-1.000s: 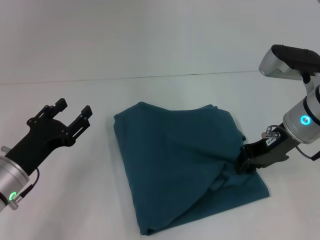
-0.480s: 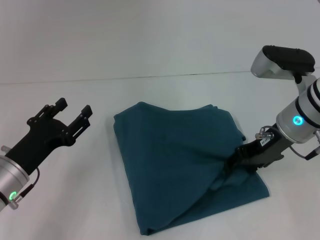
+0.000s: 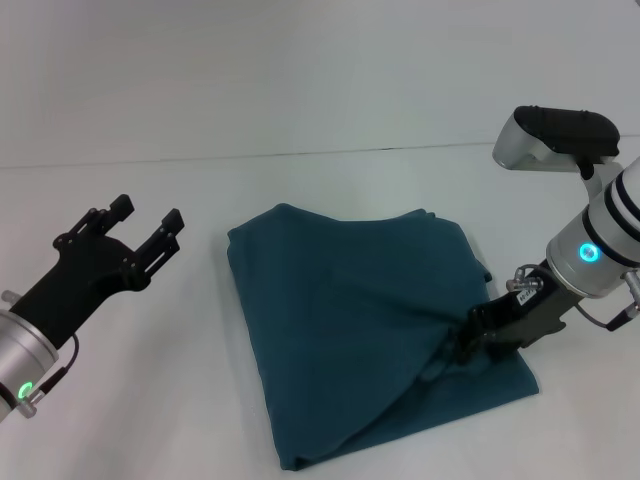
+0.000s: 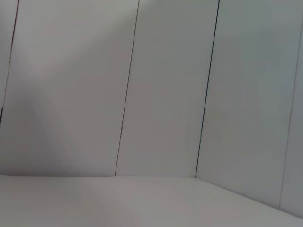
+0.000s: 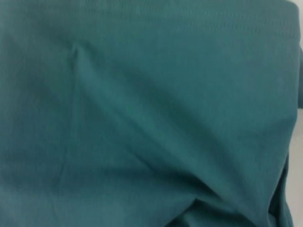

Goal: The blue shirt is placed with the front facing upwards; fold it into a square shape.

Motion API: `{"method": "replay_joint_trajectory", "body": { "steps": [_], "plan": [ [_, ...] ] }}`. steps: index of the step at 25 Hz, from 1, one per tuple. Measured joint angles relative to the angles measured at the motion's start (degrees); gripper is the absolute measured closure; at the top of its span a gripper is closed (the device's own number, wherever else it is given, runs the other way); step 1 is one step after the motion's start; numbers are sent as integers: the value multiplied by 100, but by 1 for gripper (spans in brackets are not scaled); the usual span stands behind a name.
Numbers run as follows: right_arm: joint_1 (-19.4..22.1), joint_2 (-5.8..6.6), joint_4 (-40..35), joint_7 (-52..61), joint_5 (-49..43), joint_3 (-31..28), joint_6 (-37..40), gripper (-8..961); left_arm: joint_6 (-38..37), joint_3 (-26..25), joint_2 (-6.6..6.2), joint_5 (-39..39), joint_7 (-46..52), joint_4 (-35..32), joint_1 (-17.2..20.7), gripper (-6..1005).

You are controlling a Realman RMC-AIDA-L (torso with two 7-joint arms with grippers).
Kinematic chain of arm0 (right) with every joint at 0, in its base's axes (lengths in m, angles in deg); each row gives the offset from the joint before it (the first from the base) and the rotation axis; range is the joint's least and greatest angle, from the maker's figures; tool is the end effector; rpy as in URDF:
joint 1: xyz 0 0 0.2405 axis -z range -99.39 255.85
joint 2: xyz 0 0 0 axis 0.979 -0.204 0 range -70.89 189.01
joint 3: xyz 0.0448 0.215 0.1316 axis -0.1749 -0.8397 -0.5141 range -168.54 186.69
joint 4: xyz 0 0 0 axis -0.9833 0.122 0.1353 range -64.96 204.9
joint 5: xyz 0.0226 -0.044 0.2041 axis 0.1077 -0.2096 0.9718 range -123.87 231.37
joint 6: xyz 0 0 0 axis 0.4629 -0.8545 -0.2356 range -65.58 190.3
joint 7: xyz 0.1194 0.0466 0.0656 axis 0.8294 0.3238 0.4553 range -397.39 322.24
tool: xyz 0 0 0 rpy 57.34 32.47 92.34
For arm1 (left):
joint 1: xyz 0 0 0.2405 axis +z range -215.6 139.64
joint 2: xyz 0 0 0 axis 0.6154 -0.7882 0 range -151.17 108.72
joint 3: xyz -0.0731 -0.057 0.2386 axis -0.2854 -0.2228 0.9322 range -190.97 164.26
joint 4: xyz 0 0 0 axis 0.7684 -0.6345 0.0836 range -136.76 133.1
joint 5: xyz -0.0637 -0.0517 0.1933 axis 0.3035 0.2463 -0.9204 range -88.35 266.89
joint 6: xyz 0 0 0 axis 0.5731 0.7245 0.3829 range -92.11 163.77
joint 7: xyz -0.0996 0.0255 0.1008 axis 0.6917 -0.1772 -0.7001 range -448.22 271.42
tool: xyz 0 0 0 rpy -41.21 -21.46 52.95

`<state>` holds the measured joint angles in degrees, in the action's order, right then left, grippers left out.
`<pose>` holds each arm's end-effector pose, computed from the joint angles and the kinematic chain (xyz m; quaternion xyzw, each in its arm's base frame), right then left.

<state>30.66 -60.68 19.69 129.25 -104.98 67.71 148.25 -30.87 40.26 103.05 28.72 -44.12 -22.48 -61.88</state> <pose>0.2196 0.3866 -0.0082 -0.7574 0.6091 -0.1515 0.1802 -0.2861 0.3381 -0.0320 -0.7923 -0.2447 -0.3675 0.4212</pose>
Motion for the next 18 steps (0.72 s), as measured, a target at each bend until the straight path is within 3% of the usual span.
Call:
{"method": "replay_joint_trajectory", "body": {
  "steps": [4,9,15,18],
  "plan": [
    [-29,19,123,25,0,0,-55,383,0,3,0,0,-5,0,-1,279],
    [-45,23,175,26,0,-1,-113,509,0,-1,0,0,-12,0,8,279],
    [-52,23,166,19,1,44,-122,539,0,-2,0,0,-16,0,15,279],
    [-51,23,144,-8,0,49,-102,664,0,-2,0,0,-20,0,17,278]
  ]
}}
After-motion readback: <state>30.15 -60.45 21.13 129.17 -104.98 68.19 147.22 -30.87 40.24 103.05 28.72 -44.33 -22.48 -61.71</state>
